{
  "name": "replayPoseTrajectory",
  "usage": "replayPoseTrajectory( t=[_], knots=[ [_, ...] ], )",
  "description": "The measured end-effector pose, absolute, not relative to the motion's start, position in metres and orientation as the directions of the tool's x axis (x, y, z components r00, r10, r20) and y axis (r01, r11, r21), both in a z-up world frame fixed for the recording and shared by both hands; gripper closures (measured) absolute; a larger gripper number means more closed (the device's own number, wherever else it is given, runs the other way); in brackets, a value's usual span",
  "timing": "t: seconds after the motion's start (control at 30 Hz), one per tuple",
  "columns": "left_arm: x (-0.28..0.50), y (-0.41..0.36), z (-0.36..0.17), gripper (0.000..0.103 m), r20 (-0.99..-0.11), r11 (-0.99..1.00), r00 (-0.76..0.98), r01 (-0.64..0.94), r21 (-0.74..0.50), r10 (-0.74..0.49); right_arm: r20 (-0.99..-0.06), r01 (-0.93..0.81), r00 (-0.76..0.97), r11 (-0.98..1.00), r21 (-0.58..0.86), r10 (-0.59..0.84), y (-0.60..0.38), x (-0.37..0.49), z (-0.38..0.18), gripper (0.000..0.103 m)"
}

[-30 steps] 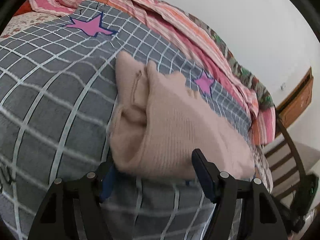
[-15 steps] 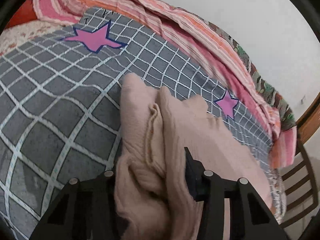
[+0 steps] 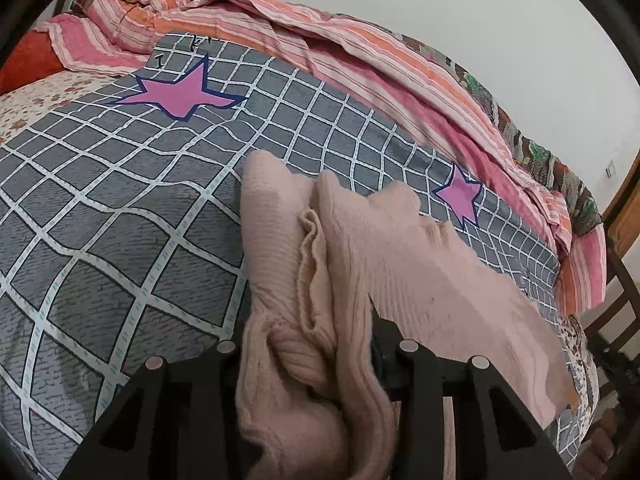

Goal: Fold small clothes

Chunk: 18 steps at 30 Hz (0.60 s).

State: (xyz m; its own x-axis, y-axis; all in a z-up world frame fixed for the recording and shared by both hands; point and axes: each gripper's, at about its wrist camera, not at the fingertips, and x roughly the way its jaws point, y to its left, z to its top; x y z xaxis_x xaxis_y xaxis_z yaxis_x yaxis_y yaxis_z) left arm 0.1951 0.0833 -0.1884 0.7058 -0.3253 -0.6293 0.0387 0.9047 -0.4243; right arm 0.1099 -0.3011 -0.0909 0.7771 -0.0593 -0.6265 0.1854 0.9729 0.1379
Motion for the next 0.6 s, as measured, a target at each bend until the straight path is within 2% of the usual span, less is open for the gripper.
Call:
replayPoseTrajectory(
  t=[0.1, 0.23, 0.6],
  knots=[
    [0.195, 0.083, -0.189, 0.065, -0.628, 0.909, 0.705, 0.058, -0.412, -0.33, -0.651, 0.168, 0.758, 0.976, 0.142, -0.036, -0.305, 0.113, -0.115, 0.063],
    [0.194, 0.078, -0.187, 0.063, -0.637, 0.929, 0.709, 0.07, -0.365, -0.303, -0.668, 0.218, 0.728, 0.976, 0.012, -0.155, -0.3, 0.12, -0.129, 0.063],
    [0.193, 0.076, -0.185, 0.063, -0.652, 0.936, 0.707, 0.04, -0.351, -0.275, -0.698, 0.224, 0.703, 0.974, 0.033, -0.138, -0.307, 0.11, -0.142, 0.063]
  ],
)
